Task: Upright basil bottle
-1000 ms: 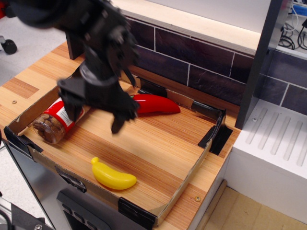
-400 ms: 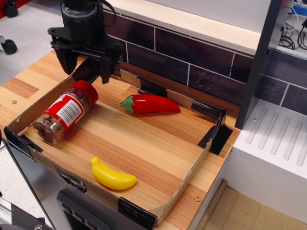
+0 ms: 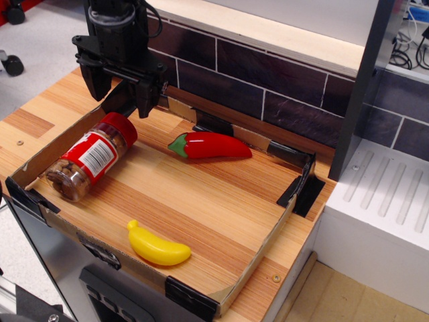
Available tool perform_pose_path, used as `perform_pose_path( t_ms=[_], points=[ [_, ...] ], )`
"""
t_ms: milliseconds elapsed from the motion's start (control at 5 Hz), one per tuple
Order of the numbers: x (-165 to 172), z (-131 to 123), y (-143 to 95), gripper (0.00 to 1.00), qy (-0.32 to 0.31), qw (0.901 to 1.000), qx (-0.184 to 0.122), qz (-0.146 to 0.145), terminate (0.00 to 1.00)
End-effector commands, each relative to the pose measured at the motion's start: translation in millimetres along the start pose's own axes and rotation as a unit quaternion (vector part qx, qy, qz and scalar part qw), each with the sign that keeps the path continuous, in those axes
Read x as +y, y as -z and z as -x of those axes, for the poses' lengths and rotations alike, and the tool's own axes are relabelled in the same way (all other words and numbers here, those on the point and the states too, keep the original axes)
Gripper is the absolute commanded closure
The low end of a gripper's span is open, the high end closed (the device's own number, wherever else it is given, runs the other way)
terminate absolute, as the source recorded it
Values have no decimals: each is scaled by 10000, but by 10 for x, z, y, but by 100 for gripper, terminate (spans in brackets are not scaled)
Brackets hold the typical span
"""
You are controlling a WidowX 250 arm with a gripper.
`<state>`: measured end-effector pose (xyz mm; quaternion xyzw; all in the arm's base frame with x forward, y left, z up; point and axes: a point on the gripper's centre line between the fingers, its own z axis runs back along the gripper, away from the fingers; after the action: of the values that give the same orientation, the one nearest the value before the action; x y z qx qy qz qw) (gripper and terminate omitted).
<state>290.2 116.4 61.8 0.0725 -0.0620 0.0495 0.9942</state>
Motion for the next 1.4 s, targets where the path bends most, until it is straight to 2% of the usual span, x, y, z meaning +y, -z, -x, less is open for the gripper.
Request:
perform_pose_path(
  t_ms=[0, 400, 1000, 1200],
  points=[
    [39, -45, 155, 0, 150, 9987, -350, -325, 0],
    [17, -12, 366, 0, 286, 9982, -257, -458, 0],
    [9, -45, 476, 0, 240, 9982, -183, -518, 0],
    [38, -54, 433, 100, 160, 9986, -196, -472, 0]
  ],
)
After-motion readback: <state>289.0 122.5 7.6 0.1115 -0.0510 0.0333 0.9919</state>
